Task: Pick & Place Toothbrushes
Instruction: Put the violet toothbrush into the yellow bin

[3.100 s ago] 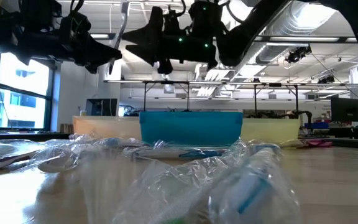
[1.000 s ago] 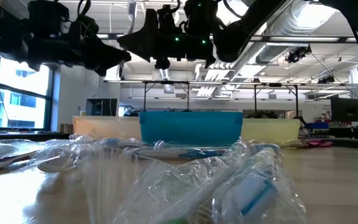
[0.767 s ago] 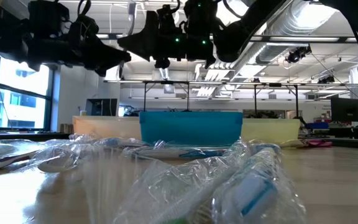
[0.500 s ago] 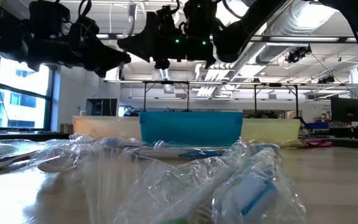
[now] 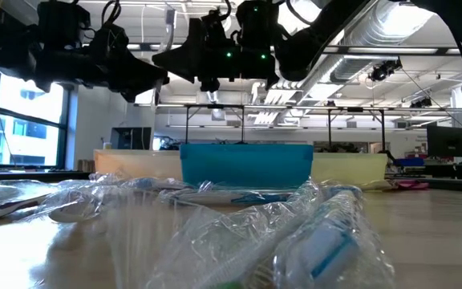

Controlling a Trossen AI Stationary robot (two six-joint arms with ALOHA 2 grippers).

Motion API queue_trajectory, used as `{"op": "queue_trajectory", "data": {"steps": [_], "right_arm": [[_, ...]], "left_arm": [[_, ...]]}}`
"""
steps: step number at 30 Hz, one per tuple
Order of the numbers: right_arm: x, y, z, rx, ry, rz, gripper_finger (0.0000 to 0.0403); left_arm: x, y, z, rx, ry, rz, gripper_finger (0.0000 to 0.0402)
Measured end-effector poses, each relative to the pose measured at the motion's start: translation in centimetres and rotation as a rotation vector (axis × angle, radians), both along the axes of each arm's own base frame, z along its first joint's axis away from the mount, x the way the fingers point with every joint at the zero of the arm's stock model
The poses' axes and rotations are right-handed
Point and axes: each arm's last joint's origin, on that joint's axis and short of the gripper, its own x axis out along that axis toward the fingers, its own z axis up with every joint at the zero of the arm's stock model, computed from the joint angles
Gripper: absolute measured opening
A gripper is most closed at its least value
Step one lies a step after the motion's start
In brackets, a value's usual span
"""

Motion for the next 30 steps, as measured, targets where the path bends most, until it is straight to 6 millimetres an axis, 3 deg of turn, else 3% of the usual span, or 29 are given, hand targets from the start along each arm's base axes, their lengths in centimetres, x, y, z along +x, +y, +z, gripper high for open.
{"op": "queue_trajectory", "data": {"steps": [11, 26, 30], "right_arm": [[-0.1, -0.4, 0.0, 0.035, -0.001, -0.001, 0.0033], [-0.3, -1.2, 0.0, 0.049, -0.001, -0.001, 0.0033], [-0.3, -1.3, -0.2, 0.055, 0.019, -0.003, 0.0033]], "left_arm": [[0.0, 0.0, 0.0, 0.026, 0.006, 0.011, 0.0201], [0.0, 0.0, -0.4, 0.009, 0.044, 0.007, 0.0206], [0.0, 0.1, -0.8, 0.083, 0.090, 0.035, 0.0206]]}}
